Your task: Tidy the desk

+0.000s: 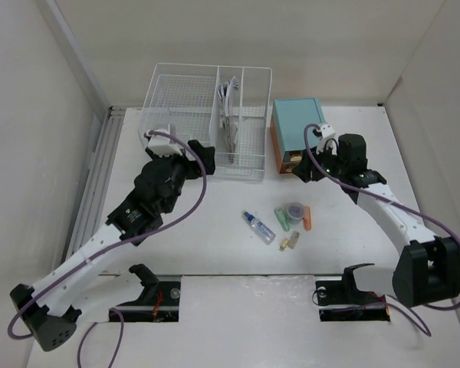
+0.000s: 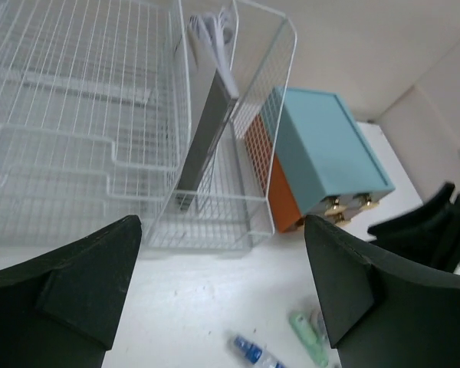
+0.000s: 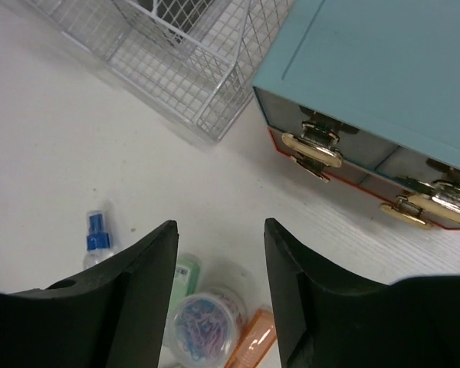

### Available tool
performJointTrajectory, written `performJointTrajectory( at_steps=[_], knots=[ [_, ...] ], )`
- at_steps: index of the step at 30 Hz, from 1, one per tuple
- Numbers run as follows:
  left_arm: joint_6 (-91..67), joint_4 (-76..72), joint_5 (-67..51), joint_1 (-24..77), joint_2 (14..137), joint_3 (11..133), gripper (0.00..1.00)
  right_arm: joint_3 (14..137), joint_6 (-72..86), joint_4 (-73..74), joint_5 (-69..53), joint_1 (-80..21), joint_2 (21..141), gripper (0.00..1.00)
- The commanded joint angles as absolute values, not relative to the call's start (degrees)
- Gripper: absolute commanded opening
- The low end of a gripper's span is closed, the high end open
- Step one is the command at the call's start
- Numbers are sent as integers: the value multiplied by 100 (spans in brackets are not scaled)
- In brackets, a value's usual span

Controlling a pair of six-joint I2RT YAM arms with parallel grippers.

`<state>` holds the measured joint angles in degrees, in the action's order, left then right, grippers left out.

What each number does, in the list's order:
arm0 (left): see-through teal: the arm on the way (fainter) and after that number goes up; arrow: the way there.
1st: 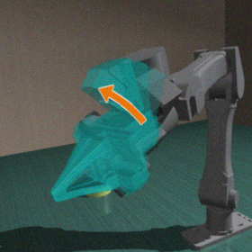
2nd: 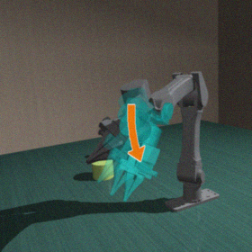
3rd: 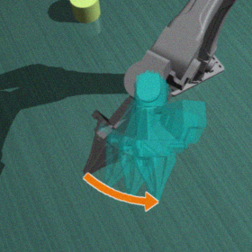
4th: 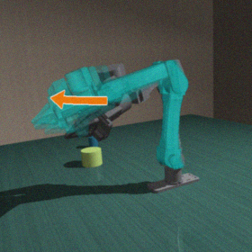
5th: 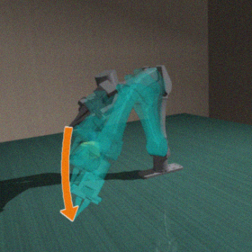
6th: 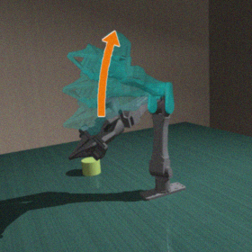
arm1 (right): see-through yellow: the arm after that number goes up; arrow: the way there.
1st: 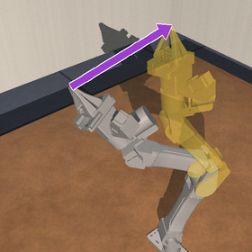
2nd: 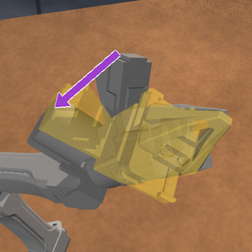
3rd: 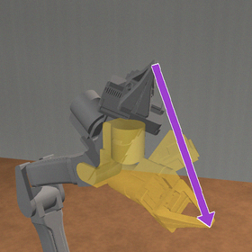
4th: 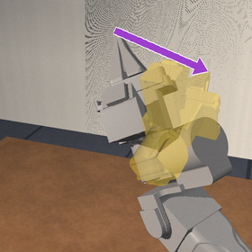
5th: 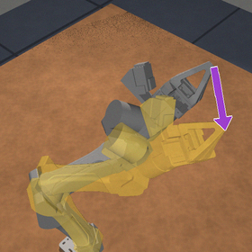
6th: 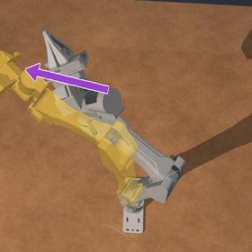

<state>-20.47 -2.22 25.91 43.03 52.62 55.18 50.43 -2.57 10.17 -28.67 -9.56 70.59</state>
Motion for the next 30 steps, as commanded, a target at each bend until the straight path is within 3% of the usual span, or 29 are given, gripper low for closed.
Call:
performJointTrajectory(
  at_steps=[1,5,16,27,30],
  knots=[
    [-2251,-62,2180,4298,4624,5046,85,5265,220,422,-2217,-1221,7512,55],
    [-2197,-123,2180,4298,4184,4544,85,5370,352,370,-1724,-1318,7953,63],
    [-2065,-123,1846,4245,4184,4544,86,5668,1001,-87,-2100,-888,8683,68],
    [-2460,-123,1671,4307,4262,4491,86,5933,1371,-368,-2399,-888,9070,68],
    [-2741,8,1485,4307,4429,4413,85,5880,1494,-553,-2320,-949,9070,63]
  ],
)
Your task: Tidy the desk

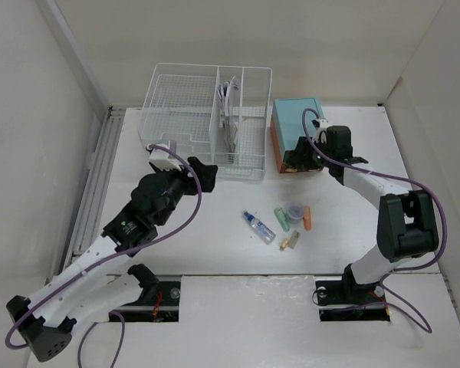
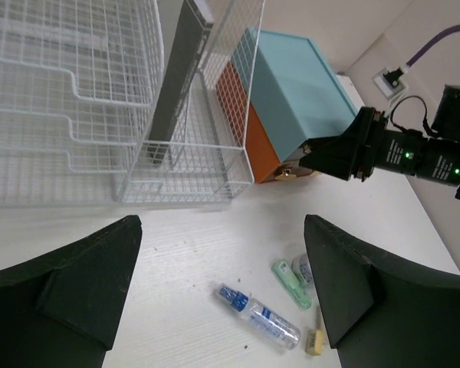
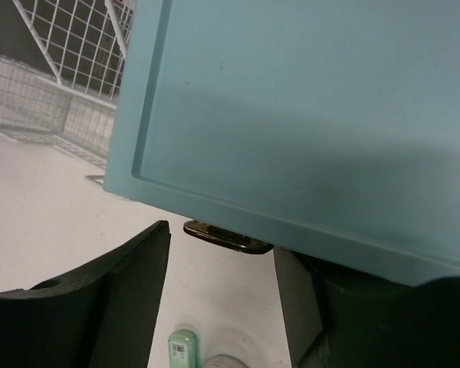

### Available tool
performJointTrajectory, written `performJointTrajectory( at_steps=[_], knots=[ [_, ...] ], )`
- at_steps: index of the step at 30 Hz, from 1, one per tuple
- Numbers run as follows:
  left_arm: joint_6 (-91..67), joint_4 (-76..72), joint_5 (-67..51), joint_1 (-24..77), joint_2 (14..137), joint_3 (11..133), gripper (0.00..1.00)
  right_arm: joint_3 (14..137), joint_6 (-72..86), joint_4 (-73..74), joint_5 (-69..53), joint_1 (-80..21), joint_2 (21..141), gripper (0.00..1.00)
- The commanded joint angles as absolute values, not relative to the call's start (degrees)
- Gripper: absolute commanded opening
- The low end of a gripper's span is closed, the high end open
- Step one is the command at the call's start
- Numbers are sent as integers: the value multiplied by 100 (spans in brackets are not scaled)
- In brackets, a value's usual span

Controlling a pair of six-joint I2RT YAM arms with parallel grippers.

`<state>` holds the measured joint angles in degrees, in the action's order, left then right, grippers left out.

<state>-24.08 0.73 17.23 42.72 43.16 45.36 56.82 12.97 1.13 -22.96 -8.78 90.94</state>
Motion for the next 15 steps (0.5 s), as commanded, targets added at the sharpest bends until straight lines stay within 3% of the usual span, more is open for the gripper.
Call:
performJointTrajectory(
  at_steps=[1,7,15],
  knots=[
    [-2820,70,1485,4420,4543,4412,83,5880,1555,-606,-2259,-949,9070,61],
    [-3286,219,1924,5079,5061,4140,73,5748,1670,-659,-2057,-1081,9018,45],
    [-3963,352,2373,6064,6424,4193,69,5397,1670,-712,-2109,-1081,8746,41]
  ],
)
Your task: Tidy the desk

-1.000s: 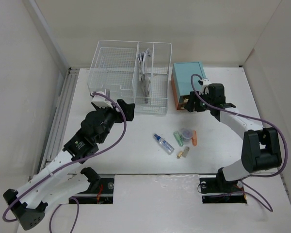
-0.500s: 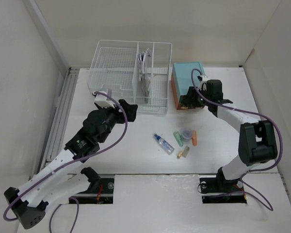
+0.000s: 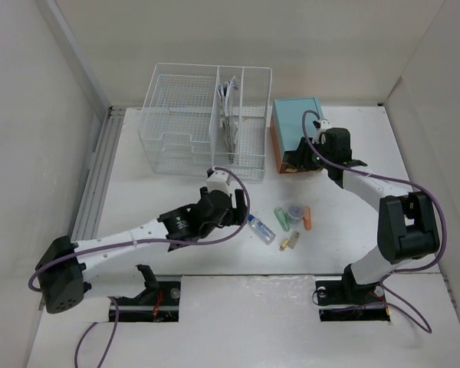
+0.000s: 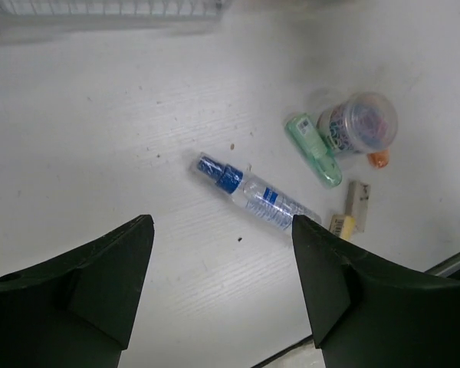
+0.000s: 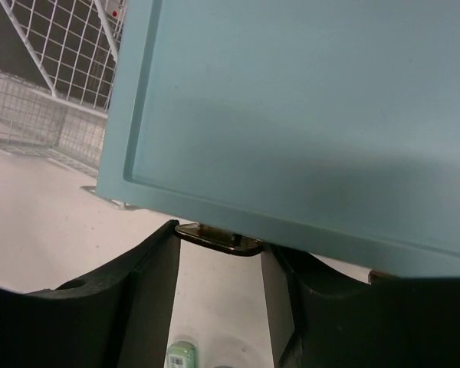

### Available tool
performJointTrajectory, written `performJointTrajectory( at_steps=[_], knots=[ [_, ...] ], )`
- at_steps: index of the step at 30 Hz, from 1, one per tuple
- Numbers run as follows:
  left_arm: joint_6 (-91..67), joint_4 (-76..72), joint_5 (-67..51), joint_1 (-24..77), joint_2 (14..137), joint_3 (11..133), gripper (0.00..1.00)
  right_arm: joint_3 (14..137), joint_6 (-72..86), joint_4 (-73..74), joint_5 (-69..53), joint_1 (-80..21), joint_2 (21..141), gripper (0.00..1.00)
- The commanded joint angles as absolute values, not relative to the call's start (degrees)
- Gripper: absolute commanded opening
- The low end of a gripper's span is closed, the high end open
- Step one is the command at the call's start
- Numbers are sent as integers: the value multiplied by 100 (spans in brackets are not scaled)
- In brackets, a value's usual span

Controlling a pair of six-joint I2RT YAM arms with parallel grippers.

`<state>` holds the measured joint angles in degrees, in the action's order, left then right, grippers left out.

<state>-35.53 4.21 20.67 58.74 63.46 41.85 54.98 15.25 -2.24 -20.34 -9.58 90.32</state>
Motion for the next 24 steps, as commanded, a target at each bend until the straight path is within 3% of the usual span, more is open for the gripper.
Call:
performJointTrajectory(
  at_steps=[1,14,24],
  knots=[
    [-4060,352,2434,6117,6494,4192,69,5275,1670,-712,-2179,-1081,8632,41],
    [-6098,229,2601,6416,7724,4412,74,4571,1020,316,-2539,-1081,7629,40],
    [-6390,26,2707,6583,8586,4975,74,4342,695,931,-2760,-967,7304,41]
  ],
)
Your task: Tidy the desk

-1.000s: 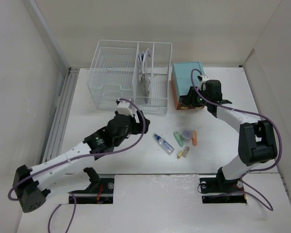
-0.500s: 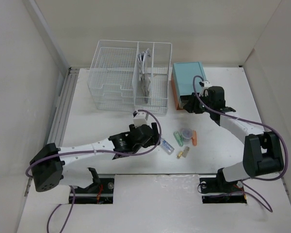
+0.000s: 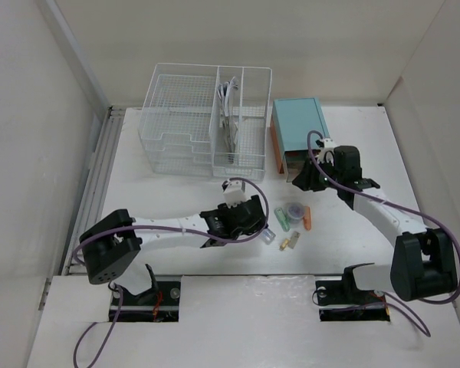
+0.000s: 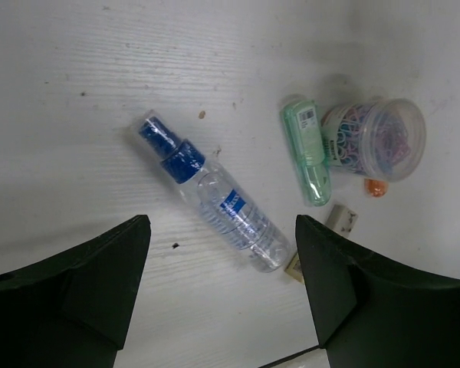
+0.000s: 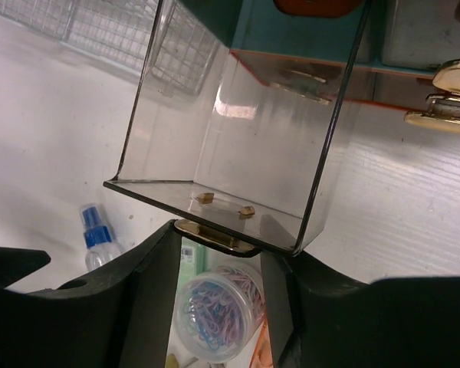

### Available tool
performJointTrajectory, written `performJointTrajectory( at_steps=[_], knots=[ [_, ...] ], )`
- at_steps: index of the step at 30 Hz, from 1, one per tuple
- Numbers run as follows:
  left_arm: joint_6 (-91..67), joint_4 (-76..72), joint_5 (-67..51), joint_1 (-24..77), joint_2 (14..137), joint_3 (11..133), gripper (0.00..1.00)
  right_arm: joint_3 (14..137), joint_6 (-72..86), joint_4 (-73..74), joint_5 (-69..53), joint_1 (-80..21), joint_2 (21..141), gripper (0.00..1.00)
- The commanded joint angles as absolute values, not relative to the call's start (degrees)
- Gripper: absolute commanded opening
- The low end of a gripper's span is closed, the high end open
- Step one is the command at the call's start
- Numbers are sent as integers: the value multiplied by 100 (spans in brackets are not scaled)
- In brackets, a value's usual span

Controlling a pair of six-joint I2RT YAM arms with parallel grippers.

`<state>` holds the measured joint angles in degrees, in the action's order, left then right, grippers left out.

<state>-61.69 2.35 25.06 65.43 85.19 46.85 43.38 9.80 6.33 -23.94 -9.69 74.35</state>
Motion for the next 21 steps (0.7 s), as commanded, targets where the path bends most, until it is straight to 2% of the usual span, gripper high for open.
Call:
performJointTrajectory(
  at_steps=[1,9,14,21],
  knots=[
    [-6390,26,2707,6583,8587,4975,74,4342,694,993,-2812,-967,7304,41],
    [-6548,114,2769,6583,8868,5098,75,4403,466,1432,-3145,-967,7058,43],
    [-6881,167,2698,6697,8930,5027,75,4456,325,1661,-3331,-914,6935,61],
    [-7189,343,2637,6759,9333,5290,76,4509,-9,2206,-3744,-914,6565,65]
  ],
)
